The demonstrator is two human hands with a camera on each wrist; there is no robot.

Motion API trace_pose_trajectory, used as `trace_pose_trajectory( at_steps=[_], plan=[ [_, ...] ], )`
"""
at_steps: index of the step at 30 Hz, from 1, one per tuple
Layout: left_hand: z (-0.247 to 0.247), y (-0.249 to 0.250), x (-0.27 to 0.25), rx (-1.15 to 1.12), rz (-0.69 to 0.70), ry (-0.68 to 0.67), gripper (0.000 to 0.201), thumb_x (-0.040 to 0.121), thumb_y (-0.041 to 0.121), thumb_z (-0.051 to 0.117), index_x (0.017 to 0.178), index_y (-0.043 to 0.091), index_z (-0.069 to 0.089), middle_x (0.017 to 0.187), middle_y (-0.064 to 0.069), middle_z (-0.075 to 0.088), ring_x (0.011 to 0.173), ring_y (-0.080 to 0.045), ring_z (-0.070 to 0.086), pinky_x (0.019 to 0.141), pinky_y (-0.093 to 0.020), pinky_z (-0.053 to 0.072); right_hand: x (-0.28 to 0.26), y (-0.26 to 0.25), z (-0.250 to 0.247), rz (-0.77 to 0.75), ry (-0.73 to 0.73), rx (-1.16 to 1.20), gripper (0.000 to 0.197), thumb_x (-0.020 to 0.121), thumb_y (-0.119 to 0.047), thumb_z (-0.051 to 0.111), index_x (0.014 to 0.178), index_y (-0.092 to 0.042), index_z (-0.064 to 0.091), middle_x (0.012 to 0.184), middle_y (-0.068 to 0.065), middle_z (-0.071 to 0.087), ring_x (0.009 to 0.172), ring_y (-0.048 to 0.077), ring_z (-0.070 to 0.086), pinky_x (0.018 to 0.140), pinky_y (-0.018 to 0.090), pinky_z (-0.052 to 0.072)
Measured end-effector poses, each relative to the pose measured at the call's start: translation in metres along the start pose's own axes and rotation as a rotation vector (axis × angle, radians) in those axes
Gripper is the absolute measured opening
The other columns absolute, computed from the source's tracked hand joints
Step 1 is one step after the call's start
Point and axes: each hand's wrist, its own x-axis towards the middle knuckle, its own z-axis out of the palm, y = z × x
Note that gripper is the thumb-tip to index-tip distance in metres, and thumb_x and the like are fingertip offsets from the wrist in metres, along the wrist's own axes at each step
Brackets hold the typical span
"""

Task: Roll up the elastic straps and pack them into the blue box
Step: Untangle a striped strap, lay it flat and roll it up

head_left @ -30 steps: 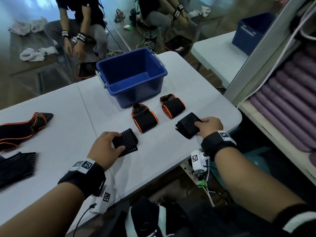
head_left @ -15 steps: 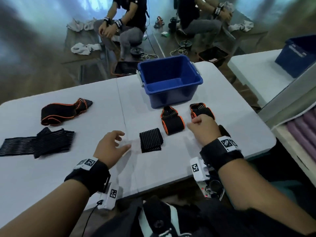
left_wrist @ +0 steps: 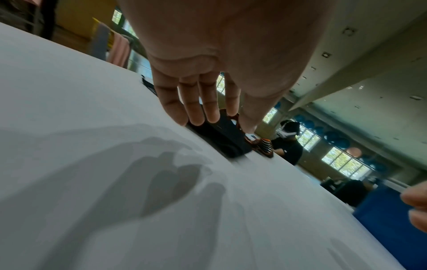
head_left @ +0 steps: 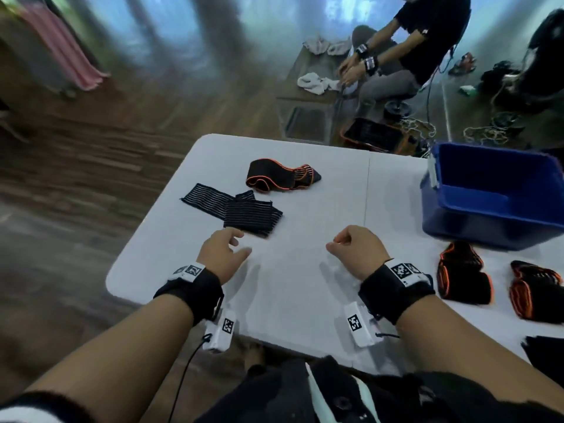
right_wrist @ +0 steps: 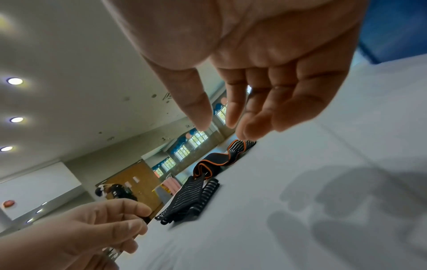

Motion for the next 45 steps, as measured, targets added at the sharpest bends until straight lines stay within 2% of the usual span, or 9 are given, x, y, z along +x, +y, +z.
trace_pose_trajectory(
  at_steps=[10, 17, 24, 27, 30, 34, 40, 42, 45],
  plan=[
    [-0.018, -0.027, 0.067, -0.087, -0.137, 0.060, 0.030, 0.089, 0.034, 0.070, 0.115, 0.019, 0.065, 0.104, 0.000, 0.065, 0.101, -0.021, 0.062, 0.087, -0.028, 0.044, 0.036, -0.050, 0.034, -0.016, -0.007, -0.107, 0.017, 0.083, -0.033, 0.069, 0.083, -0.018, 0.062, 0.086, -0.004, 0.063, 0.085, 0.017, 0.058, 0.064, 0.027, 0.037],
    [-0.011, -0.025, 0.099, -0.230, -0.175, 0.073, 0.029, 0.080, 0.021, 0.079, 0.106, 0.018, 0.066, 0.083, 0.005, 0.064, 0.082, -0.015, 0.063, 0.074, -0.024, 0.045, 0.049, -0.061, 0.045, 0.031, 0.010, -0.153, 0.016, 0.082, -0.032, 0.069, 0.082, -0.017, 0.063, 0.081, -0.005, 0.064, 0.081, 0.016, 0.060, 0.060, 0.026, 0.038],
    [-0.024, -0.034, 0.108, -0.325, -0.069, 0.032, 0.024, 0.080, 0.008, 0.066, 0.099, 0.022, 0.066, 0.073, 0.009, 0.060, 0.070, -0.006, 0.056, 0.066, -0.020, 0.042, 0.068, -0.077, 0.059, 0.050, 0.007, -0.152, 0.017, 0.083, -0.033, 0.069, 0.085, -0.017, 0.063, 0.083, -0.004, 0.065, 0.080, 0.016, 0.061, 0.063, 0.028, 0.042],
    [-0.034, -0.045, 0.113, -0.388, -0.041, 0.014, 0.015, 0.079, 0.010, 0.065, 0.085, 0.024, 0.066, 0.073, 0.004, 0.066, 0.070, -0.018, 0.064, 0.070, -0.032, 0.055, 0.086, -0.083, 0.060, 0.078, 0.012, -0.141, 0.018, 0.085, -0.033, 0.068, 0.094, -0.020, 0.060, 0.086, -0.003, 0.064, 0.077, 0.015, 0.063, 0.060, 0.026, 0.041],
    [-0.043, -0.057, 0.116, -0.469, -0.077, 0.026, 0.021, 0.084, 0.011, 0.069, 0.098, 0.025, 0.063, 0.080, -0.003, 0.068, 0.072, -0.026, 0.072, 0.072, -0.045, 0.062, 0.111, -0.089, 0.057, 0.132, 0.006, -0.127, 0.024, 0.087, -0.031, 0.067, 0.107, -0.025, 0.056, 0.089, -0.004, 0.062, 0.072, 0.014, 0.063, 0.057, 0.025, 0.042],
    [-0.055, -0.077, 0.113, -0.484, -0.114, -0.012, 0.022, 0.088, 0.010, 0.069, 0.106, 0.020, 0.061, 0.079, -0.015, 0.070, 0.063, -0.025, 0.071, 0.066, -0.039, 0.061, 0.151, -0.092, 0.053, 0.077, 0.049, -0.265, 0.043, 0.087, -0.028, 0.063, 0.129, -0.027, 0.052, 0.114, 0.006, 0.061, 0.087, 0.022, 0.061, 0.072, 0.027, 0.043],
    [-0.066, -0.114, 0.109, -0.180, -0.104, -0.035, 0.015, 0.091, 0.023, 0.066, 0.105, 0.027, 0.066, 0.074, 0.004, 0.070, 0.076, -0.010, 0.065, 0.072, -0.028, 0.045, 0.191, -0.098, 0.060, 0.109, -0.010, -0.503, 0.055, 0.090, -0.022, 0.050, 0.142, -0.036, 0.044, 0.135, 0.013, 0.042, 0.095, 0.033, 0.060, 0.084, 0.039, 0.055],
    [-0.069, -0.121, 0.106, -0.128, -0.115, -0.051, 0.014, 0.092, 0.023, 0.065, 0.105, 0.026, 0.067, 0.074, 0.003, 0.069, 0.075, -0.009, 0.063, 0.068, -0.026, 0.041, 0.198, -0.098, 0.064, 0.107, -0.029, -0.567, 0.047, 0.090, -0.020, 0.049, 0.136, -0.030, 0.052, 0.132, 0.014, 0.045, 0.097, 0.035, 0.061, 0.086, 0.040, 0.055],
    [-0.073, -0.128, 0.104, -0.064, -0.105, -0.052, 0.017, 0.093, 0.021, 0.064, 0.110, 0.023, 0.067, 0.083, 0.000, 0.067, 0.079, -0.015, 0.061, 0.072, -0.028, 0.042, 0.203, -0.101, 0.067, 0.087, -0.017, -0.578, 0.023, 0.087, -0.019, 0.052, 0.104, -0.012, 0.066, 0.112, 0.016, 0.057, 0.086, 0.035, 0.062, 0.078, 0.037, 0.055]
  ],
)
